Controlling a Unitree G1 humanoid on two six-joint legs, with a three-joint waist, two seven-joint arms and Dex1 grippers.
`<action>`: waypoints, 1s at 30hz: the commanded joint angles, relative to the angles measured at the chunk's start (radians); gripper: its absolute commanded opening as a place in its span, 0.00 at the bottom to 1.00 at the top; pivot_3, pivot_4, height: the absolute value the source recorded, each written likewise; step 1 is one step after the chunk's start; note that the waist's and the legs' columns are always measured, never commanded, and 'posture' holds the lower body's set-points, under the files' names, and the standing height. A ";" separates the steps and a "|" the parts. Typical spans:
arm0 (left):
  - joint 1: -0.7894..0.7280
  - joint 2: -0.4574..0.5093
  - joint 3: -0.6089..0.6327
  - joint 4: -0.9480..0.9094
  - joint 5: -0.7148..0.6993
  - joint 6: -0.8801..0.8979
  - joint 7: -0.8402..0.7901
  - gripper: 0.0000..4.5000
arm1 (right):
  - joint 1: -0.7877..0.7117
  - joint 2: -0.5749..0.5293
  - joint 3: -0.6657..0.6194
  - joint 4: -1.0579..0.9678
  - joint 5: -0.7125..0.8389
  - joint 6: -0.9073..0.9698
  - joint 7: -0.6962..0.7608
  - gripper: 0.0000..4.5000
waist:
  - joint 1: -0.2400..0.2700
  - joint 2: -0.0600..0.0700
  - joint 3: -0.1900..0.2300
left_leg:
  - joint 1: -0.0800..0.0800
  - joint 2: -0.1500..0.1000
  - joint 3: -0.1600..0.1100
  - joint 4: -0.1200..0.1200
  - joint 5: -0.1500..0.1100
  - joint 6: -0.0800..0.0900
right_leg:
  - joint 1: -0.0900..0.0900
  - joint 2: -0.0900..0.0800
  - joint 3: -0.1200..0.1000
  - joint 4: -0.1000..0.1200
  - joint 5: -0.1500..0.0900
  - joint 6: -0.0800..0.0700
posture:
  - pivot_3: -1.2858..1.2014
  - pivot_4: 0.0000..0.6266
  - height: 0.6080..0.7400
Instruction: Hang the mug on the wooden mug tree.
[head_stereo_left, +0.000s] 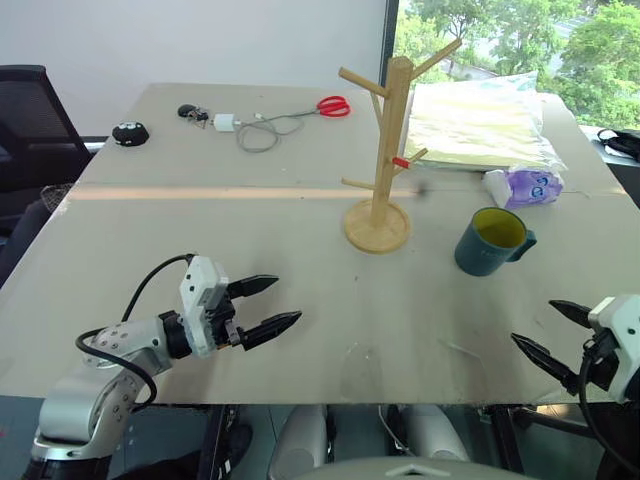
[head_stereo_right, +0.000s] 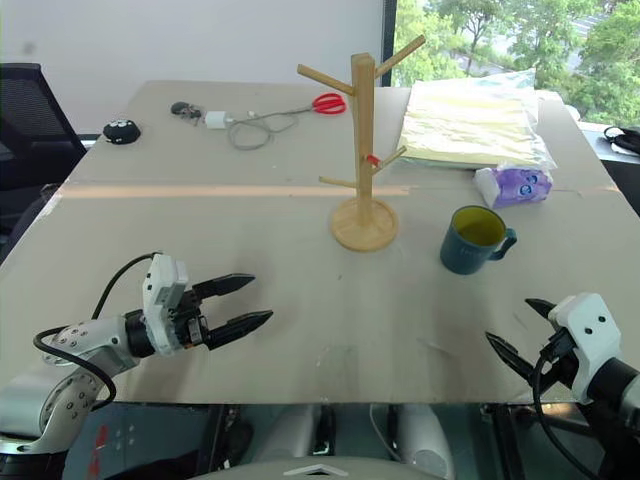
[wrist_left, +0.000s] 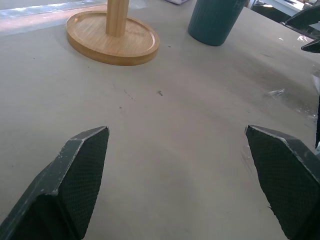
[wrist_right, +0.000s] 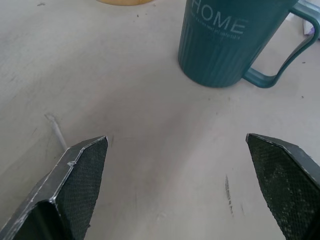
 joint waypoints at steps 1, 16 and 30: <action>-0.044 0.029 0.017 -0.025 -0.043 -0.011 -0.061 1.00 | -0.043 0.019 -0.007 0.013 -0.027 -0.016 -0.056 0.99 | 0.000 0.000 0.000 | 0.000 0.000 0.000 0.000 0.000 0.000 | 0.000 0.000 0.000 0.000 0.000 0.000 | 0.52 0.24 1.00; -0.206 0.072 -0.081 -0.160 -0.162 0.030 -0.191 1.00 | -0.441 0.174 0.156 0.238 -0.189 0.056 -0.406 0.80 | -0.002 -0.001 0.001 | 0.000 -0.001 0.001 0.000 0.000 0.000 | -0.001 0.003 0.002 0.001 0.000 0.000 | 0.52 0.24 1.00; -0.196 0.061 -0.074 -0.177 -0.163 0.017 -0.145 1.00 | -0.531 0.180 0.210 0.374 -0.220 -0.024 -0.382 0.70 | -0.003 0.000 0.002 | 0.000 -0.001 0.002 0.000 0.000 0.000 | -0.001 0.003 0.002 0.001 0.000 0.000 | 0.52 0.24 1.00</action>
